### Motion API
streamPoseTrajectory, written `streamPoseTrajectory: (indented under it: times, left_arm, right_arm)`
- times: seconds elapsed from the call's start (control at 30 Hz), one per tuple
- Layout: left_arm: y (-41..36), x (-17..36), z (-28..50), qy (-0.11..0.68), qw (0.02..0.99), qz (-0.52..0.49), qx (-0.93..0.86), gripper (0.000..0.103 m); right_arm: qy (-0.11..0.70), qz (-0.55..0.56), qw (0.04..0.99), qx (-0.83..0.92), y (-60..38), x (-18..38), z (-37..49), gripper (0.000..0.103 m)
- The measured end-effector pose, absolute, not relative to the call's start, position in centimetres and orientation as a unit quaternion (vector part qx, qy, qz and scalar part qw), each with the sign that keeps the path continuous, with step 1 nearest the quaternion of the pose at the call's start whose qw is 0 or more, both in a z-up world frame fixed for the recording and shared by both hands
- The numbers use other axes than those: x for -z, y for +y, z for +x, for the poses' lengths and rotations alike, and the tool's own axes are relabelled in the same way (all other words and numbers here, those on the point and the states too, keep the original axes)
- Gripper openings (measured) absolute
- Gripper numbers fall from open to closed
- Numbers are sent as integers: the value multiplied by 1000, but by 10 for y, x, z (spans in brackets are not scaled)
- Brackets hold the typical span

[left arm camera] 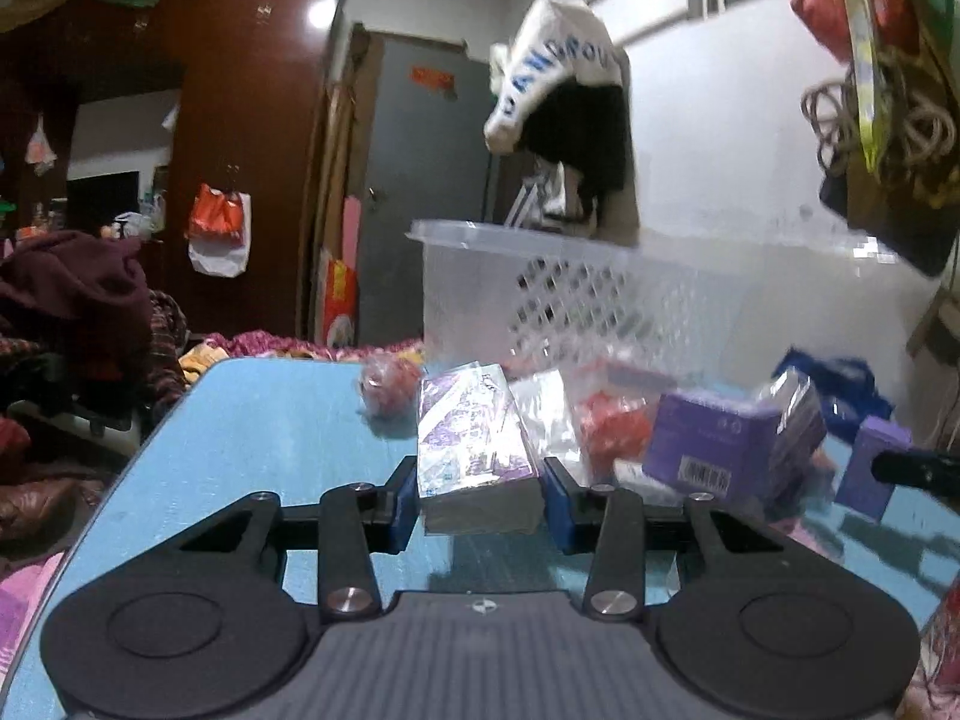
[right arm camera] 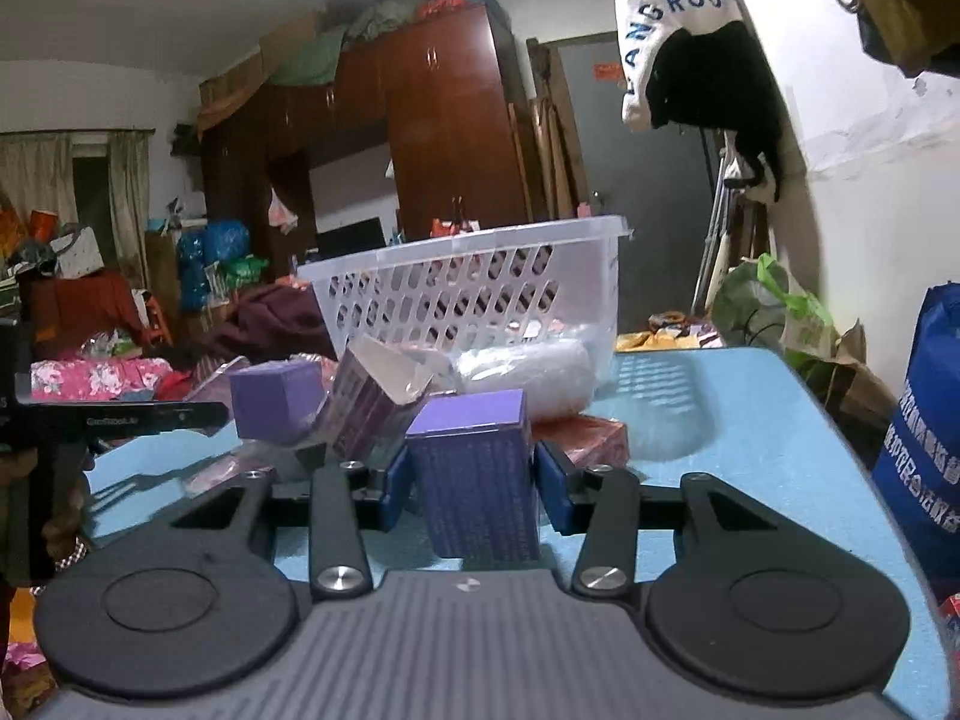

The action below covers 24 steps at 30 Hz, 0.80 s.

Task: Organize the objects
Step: 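Grasp a purple-white pack with the left tool while the right grasps a purple box, then drop both held items into the white basket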

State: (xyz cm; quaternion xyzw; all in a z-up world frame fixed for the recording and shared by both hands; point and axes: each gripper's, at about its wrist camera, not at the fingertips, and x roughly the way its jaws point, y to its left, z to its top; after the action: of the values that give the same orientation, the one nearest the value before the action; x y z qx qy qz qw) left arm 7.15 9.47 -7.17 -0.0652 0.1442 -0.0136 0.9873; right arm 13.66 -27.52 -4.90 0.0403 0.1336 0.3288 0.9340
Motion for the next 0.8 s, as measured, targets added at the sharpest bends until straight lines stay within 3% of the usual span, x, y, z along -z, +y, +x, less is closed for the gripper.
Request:
streamPoseTrajectory:
  times: [0.43, 0.57, 0.8]
  left_arm:
    - [95, 56, 53, 68, 994, -88, 4, 46]
    - [91, 17, 78, 67, 993, -90, 41, 46]
    - [65, -55, 172, 88, 993, -52, 59, 46]
  right_arm:
    - [87, 73, 934, -340, -279, 23, 137, 47]
    - [60, 78, 922, -375, -264, -16, 162, 47]
    - [82, 13, 928, -362, -193, -82, 252, 47]
